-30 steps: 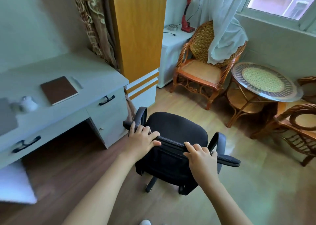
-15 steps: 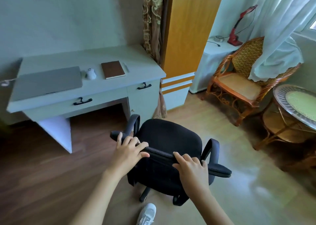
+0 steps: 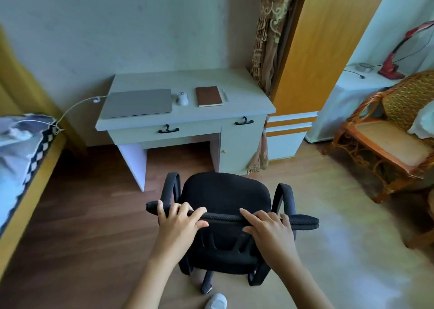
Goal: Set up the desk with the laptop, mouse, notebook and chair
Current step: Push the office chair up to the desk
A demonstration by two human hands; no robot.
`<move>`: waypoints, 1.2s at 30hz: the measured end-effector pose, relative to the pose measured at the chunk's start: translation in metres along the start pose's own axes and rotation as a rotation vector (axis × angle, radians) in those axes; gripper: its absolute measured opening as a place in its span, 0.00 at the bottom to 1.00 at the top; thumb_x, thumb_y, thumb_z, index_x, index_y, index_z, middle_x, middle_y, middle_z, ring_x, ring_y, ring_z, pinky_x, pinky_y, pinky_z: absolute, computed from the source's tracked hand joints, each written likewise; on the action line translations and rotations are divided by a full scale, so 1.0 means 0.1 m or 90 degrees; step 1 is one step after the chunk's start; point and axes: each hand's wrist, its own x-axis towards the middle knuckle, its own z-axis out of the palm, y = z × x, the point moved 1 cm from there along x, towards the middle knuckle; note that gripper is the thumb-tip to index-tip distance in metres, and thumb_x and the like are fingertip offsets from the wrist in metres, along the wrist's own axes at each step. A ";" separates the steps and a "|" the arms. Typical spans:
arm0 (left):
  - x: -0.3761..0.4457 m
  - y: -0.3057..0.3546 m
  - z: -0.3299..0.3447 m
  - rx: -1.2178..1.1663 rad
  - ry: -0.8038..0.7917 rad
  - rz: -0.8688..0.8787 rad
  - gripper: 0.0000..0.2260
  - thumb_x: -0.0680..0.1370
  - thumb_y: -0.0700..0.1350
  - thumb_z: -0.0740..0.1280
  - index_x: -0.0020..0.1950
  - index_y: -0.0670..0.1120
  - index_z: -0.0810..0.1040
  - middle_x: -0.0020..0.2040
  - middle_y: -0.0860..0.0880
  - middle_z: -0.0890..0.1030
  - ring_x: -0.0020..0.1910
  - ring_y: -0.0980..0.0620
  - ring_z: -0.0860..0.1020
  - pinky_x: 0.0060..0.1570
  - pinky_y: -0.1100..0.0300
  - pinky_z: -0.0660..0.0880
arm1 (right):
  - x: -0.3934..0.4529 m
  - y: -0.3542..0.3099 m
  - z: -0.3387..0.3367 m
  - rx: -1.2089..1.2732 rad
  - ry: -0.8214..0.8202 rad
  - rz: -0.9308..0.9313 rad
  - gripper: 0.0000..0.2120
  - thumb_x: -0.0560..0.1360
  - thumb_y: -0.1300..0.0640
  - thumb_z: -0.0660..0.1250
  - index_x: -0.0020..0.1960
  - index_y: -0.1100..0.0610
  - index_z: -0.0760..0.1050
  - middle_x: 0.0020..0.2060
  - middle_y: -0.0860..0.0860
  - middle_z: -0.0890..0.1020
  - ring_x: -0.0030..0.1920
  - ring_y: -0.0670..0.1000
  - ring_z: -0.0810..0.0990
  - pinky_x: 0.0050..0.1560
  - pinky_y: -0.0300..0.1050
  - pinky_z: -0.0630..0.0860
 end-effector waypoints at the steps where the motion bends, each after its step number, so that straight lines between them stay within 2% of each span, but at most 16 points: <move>1: -0.02 -0.03 -0.01 0.005 -0.006 -0.012 0.17 0.75 0.61 0.54 0.53 0.56 0.76 0.40 0.52 0.77 0.40 0.46 0.76 0.57 0.28 0.65 | 0.03 -0.04 0.01 0.003 0.002 -0.010 0.19 0.71 0.43 0.60 0.59 0.44 0.76 0.38 0.45 0.81 0.37 0.53 0.80 0.45 0.55 0.76; 4: -0.03 -0.15 -0.04 0.017 -0.031 -0.046 0.18 0.75 0.61 0.54 0.53 0.56 0.78 0.40 0.52 0.77 0.41 0.46 0.77 0.57 0.27 0.63 | 0.18 -0.16 0.03 0.019 -0.001 -0.031 0.20 0.71 0.43 0.54 0.59 0.44 0.77 0.37 0.45 0.82 0.36 0.54 0.80 0.43 0.54 0.75; 12: 0.12 -0.64 -0.07 0.045 -0.081 -0.133 0.17 0.74 0.61 0.54 0.52 0.57 0.79 0.40 0.53 0.77 0.41 0.47 0.77 0.57 0.27 0.63 | 0.73 -0.51 0.16 0.045 -0.068 -0.078 0.19 0.72 0.43 0.55 0.59 0.43 0.76 0.38 0.45 0.82 0.38 0.54 0.80 0.45 0.54 0.75; 15: 0.27 -0.87 -0.05 0.051 -0.073 -0.161 0.12 0.72 0.59 0.66 0.51 0.56 0.80 0.39 0.53 0.77 0.41 0.47 0.77 0.55 0.26 0.65 | 1.04 -0.65 0.24 0.057 -0.108 -0.087 0.17 0.72 0.44 0.63 0.59 0.43 0.76 0.38 0.45 0.81 0.38 0.54 0.80 0.44 0.53 0.75; 17: 0.37 -1.02 -0.04 0.047 -0.079 -0.178 0.14 0.67 0.58 0.73 0.50 0.56 0.81 0.39 0.53 0.78 0.41 0.47 0.78 0.54 0.25 0.66 | 1.25 -0.74 0.29 0.070 -0.130 -0.096 0.17 0.71 0.44 0.66 0.60 0.42 0.75 0.38 0.45 0.81 0.39 0.54 0.80 0.44 0.52 0.75; 20: 0.53 -1.26 -0.02 0.046 -0.082 -0.195 0.15 0.66 0.57 0.75 0.49 0.56 0.81 0.39 0.53 0.78 0.41 0.47 0.79 0.53 0.26 0.66 | 1.53 -0.89 0.38 0.092 -0.136 -0.119 0.18 0.73 0.45 0.65 0.62 0.42 0.74 0.42 0.45 0.81 0.43 0.54 0.80 0.48 0.52 0.74; 24: 0.77 -1.61 0.02 0.051 -0.081 -0.207 0.14 0.66 0.56 0.75 0.50 0.56 0.81 0.40 0.52 0.79 0.42 0.47 0.79 0.54 0.26 0.67 | 1.92 -1.07 0.47 0.131 -0.168 -0.139 0.20 0.78 0.43 0.56 0.70 0.40 0.64 0.53 0.45 0.79 0.55 0.53 0.76 0.60 0.50 0.66; 27: 0.94 -1.79 0.06 0.050 -0.083 -0.204 0.15 0.65 0.56 0.77 0.49 0.56 0.82 0.39 0.52 0.79 0.41 0.46 0.79 0.53 0.27 0.68 | 2.18 -1.17 0.53 0.141 -0.178 -0.138 0.20 0.79 0.43 0.53 0.71 0.39 0.61 0.54 0.44 0.77 0.57 0.52 0.74 0.62 0.49 0.64; 30: 1.11 -1.97 0.12 0.041 -0.064 -0.201 0.13 0.67 0.57 0.74 0.49 0.56 0.81 0.39 0.52 0.79 0.41 0.46 0.79 0.54 0.27 0.67 | 2.41 -1.24 0.63 0.136 -0.175 -0.143 0.20 0.78 0.43 0.56 0.69 0.39 0.64 0.52 0.44 0.79 0.54 0.52 0.76 0.60 0.50 0.67; 32: 1.19 -2.07 0.16 0.044 -0.042 -0.191 0.11 0.72 0.59 0.67 0.49 0.56 0.81 0.40 0.52 0.79 0.42 0.46 0.79 0.55 0.27 0.67 | 2.54 -1.27 0.72 0.121 -0.154 -0.146 0.19 0.75 0.44 0.63 0.65 0.40 0.71 0.45 0.44 0.80 0.47 0.53 0.79 0.54 0.51 0.73; 34: 1.27 -2.16 0.19 0.040 -0.042 -0.190 0.16 0.74 0.61 0.57 0.50 0.56 0.81 0.40 0.53 0.79 0.42 0.47 0.79 0.55 0.28 0.67 | 2.66 -1.29 0.82 0.116 -0.125 -0.139 0.18 0.71 0.45 0.70 0.60 0.41 0.76 0.38 0.43 0.80 0.39 0.52 0.79 0.47 0.50 0.76; 36: 1.37 -2.24 0.23 0.039 -0.038 -0.193 0.19 0.74 0.61 0.54 0.50 0.57 0.81 0.41 0.53 0.79 0.42 0.48 0.79 0.56 0.28 0.67 | 2.79 -1.30 0.89 0.117 -0.118 -0.146 0.18 0.68 0.45 0.72 0.58 0.41 0.77 0.36 0.42 0.79 0.36 0.52 0.79 0.44 0.50 0.77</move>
